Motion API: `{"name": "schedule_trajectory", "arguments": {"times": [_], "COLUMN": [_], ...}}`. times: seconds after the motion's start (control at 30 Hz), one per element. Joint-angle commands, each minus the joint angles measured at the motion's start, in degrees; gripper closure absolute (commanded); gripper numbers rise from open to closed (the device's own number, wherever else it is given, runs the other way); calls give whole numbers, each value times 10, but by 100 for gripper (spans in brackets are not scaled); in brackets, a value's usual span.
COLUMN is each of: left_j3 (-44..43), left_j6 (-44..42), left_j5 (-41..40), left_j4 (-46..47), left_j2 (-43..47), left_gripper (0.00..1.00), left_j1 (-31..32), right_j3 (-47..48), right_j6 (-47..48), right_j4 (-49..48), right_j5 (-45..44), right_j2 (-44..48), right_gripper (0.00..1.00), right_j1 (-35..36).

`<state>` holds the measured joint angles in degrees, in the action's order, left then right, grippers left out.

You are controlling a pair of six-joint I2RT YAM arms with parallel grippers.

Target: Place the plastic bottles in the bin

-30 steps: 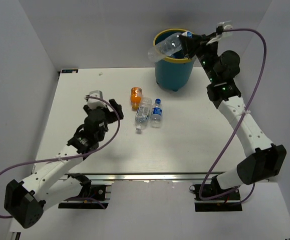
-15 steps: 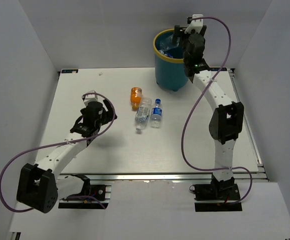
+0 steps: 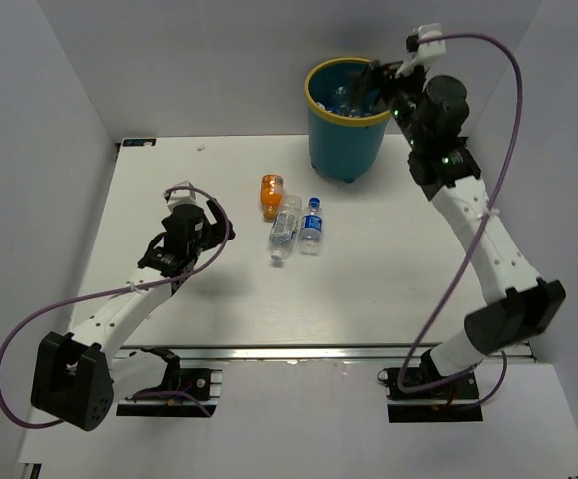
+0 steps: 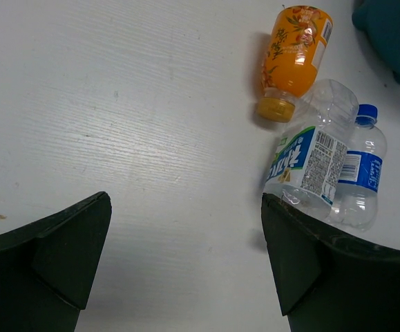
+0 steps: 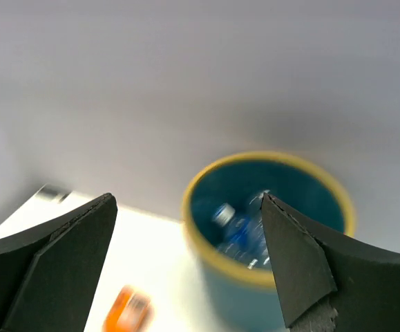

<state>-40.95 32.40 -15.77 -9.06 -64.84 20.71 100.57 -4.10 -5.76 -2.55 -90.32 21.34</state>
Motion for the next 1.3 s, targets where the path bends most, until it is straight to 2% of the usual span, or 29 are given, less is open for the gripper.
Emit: {"name": "schedule_trajectory", "arguments": {"times": [0.0,0.03,0.07,0.17,0.23,0.27,0.5,0.67,0.73,0.83,0.87,0.9,0.97,1.0,1.1,1.27], "left_j3": [3,4,7,7,8,10,16,15,14,18,21,22,19,19,18,20], "left_j6": [1,0,0,1,3,3,4,3,4,2,2,1,0,0,-1,-2], "left_j5": [11,14,17,20,16,17,17,7,5,10,14,17,14,10,3,-8], "left_j4": [5,7,7,9,9,11,14,12,8,18,21,23,20,17,12,11], "left_j2": [3,2,2,-1,1,2,2,5,6,9,10,11,12,12,17,30], "left_gripper": [2,2,2,2,2,2,2,2,2,2,2,2,2,2,2,2], "left_j1": [-4,-4,-4,-4,-4,-4,-4,-4,-4,-4,-3,-4,-4,-4,-3,-4], "right_j3": [-106,-143,-222,-338,-368,-369,-322,-316,-317,-358,-373,-382,-386,-388,-398,-383], "right_j6": [-25,-42,-61,-137,-173,-211,-239,-267,-277,-310,-316,-319,-322,-319,-304,-198], "right_j4": [100,95,84,29,1,5,-12,-22,-18,-52,-76,-99,-95,-93,-99,-132], "right_j5": [44,31,29,29,-7,-12,-8,-16,-26,-18,-9,-7,-14,-17,-17,21], "right_j2": [21,43,52,63,38,24,-128,-179,-190,-174,-165,-151,-142,-130,-87,19], "right_gripper": [11,11,11,11,11,11,11,12,17,33,39,51,60,70,83,84], "right_j1": [43,54,71,89,89,90,96,96,96,96,96,96,96,96,95,95]}}
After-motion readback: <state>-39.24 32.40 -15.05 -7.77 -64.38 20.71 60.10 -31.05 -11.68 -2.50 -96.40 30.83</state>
